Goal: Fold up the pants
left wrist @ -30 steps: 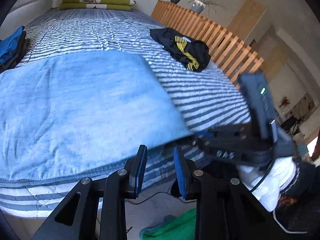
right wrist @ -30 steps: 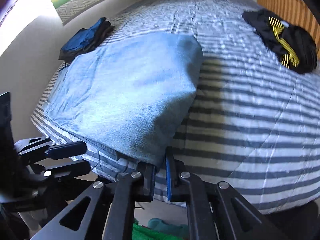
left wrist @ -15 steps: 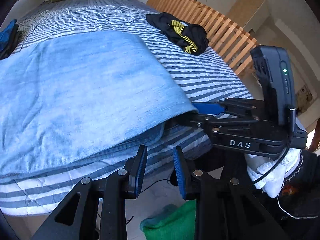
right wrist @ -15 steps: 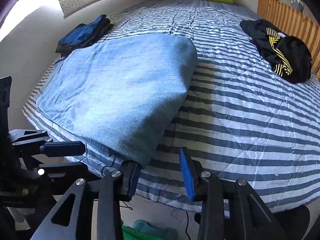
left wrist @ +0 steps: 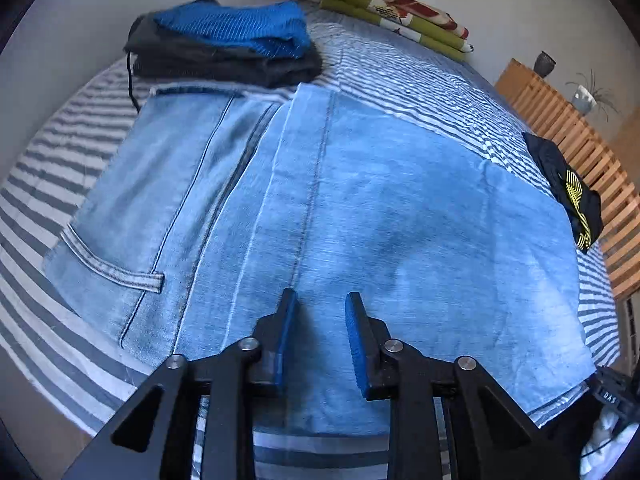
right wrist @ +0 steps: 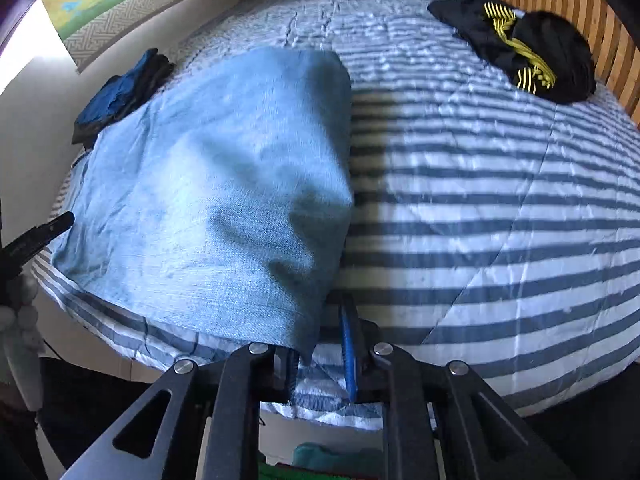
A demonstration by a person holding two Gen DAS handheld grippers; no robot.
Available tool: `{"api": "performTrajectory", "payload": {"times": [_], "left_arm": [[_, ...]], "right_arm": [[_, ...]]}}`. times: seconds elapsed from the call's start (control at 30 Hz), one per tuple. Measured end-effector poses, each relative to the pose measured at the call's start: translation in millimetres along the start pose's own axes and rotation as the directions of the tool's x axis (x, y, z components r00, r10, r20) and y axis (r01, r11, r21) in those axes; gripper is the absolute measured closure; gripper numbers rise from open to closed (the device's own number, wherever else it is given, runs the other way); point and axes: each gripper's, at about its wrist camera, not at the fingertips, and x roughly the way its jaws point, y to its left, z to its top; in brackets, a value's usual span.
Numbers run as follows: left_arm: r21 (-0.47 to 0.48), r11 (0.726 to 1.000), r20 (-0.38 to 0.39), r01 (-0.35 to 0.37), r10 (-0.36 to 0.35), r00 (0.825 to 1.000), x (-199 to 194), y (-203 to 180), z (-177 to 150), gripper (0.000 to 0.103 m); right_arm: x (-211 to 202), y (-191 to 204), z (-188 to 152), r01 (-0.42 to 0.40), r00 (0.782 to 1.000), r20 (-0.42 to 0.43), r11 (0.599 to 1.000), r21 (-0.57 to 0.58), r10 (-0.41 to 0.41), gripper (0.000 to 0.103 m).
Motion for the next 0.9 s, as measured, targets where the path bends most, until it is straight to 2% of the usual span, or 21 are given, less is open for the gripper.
{"api": "performTrajectory", "payload": {"times": [0.1, 0.13, 0.2, 0.23, 0.27, 0.3, 0.37, 0.4, 0.47, 0.5, 0.57, 0.6, 0.63, 0.67, 0.7, 0.8, 0.9], "left_arm": [[0.036, 0.999, 0.011, 0.015, -0.016, 1.000, -0.7, 2.3, -2.4, 0.081], [0.034, 0.999, 0.007, 0.021, -0.021, 1.000, -1.2, 2.5, -2.4, 0.081], [0.046, 0.999, -0.002, 0.011, -0.011, 1.000, -4.6, 0.3, -0.8, 0.081], [0.058, 0.998, 0.003, -0.012, 0.011, 1.000, -10.7, -1.3, -2.3, 0.081], [0.077, 0.997, 0.015, -0.024, 0.023, 1.000, -16.0, -7.3, -3.7, 0.082], [0.092, 0.996, 0.023, -0.011, 0.009, 1.000, -23.9, -12.4, -3.0, 0.082], [0.133, 0.990, 0.036, 0.057, -0.062, 0.997, -36.7, -37.0, -4.9, 0.082], [0.164, 0.983, 0.037, 0.086, -0.093, 0.995, -40.8, -54.7, -6.2, 0.082], [0.240, 0.957, 0.028, 0.160, -0.172, 0.985, -48.0, -97.8, -11.8, 0.082], [0.270, 0.940, 0.021, 0.206, -0.220, 0.975, -50.6, -119.7, -15.4, 0.081], [0.326, 0.892, -0.023, 0.314, -0.325, 0.946, -50.0, -166.3, -23.3, 0.081], [0.359, 0.862, -0.055, 0.358, -0.363, 0.930, -48.3, -189.2, -27.5, 0.081], [0.392, 0.836, -0.081, 0.384, -0.384, 0.920, -47.2, -208.3, -31.5, 0.081], [0.423, 0.812, -0.102, 0.402, -0.399, 0.911, -44.9, -225.5, -35.5, 0.081], [0.436, 0.795, -0.119, 0.422, -0.413, 0.903, -41.0, -240.0, -39.7, 0.080], [0.423, 0.749, -0.247, 0.509, -0.446, 0.860, -10.0, -276.8, -62.6, 0.080], [0.467, 0.719, -0.372, 0.514, -0.368, 0.852, 23.1, -298.3, -106.5, 0.080]], "right_arm": [[-25.8, 22.7, 0.2, 0.043, 0.995, 0.096, 0.997, -0.067, -0.037, 0.097], [-25.4, 23.0, 0.1, 0.069, 0.993, 0.099, 0.994, -0.088, -0.060, 0.097], [-3.5, 16.4, -4.6, 0.070, 0.998, 0.004, 0.990, -0.121, -0.070, 0.096], [0.9, 13.3, -8.0, 0.043, 0.998, -0.028, 0.990, -0.136, -0.047, 0.093], [-7.3, 13.5, -9.6, 0.028, 1.000, -0.006, 0.985, -0.168, -0.030, 0.086], [-15.5, 14.9, -9.1, 0.022, 1.000, -0.001, 0.980, -0.197, -0.023, 0.084], [-39.3, 10.8, -6.3, -0.048, 0.998, 0.021, 0.974, -0.221, 0.053, 0.073], [-50.9, 6.1, -3.6, -0.082, 0.995, 0.042, 0.972, -0.220, 0.093, 0.071], [-69.6, -4.4, 7.4, -0.115, 0.986, 0.097, 0.972, -0.205, 0.137, 0.070], [-77.7, -11.1, 17.8, -0.105, 0.981, 0.141, 0.977, -0.186, 0.133, 0.070], [-83.4, -18.7, 45.8, -0.098, 0.972, 0.194, 0.982, -0.162, 0.129, 0.070], [-83.1, -24.5, 61.9, -0.126, 0.968, 0.201, 0.982, -0.141, 0.153, 0.070], [-83.7, -30.4, 75.7, -0.195, 0.958, 0.188, 0.973, -0.122, 0.215, 0.070], [-83.6, -34.3, 85.8, -0.266, 0.945, 0.167, 0.958, -0.106, 0.281, 0.070], [-83.2, -36.2, 94.7, -0.295, 0.940, 0.150, 0.951, -0.090, 0.306, 0.070], [-68.3, -38.3, 127.0, -0.265, 0.951, 0.150, 0.962, -0.061, 0.272, 0.071], [-37.0, -25.2, 140.4, -0.327, 0.941, 0.061, 0.942, -0.078, 0.332, 0.074]]}}
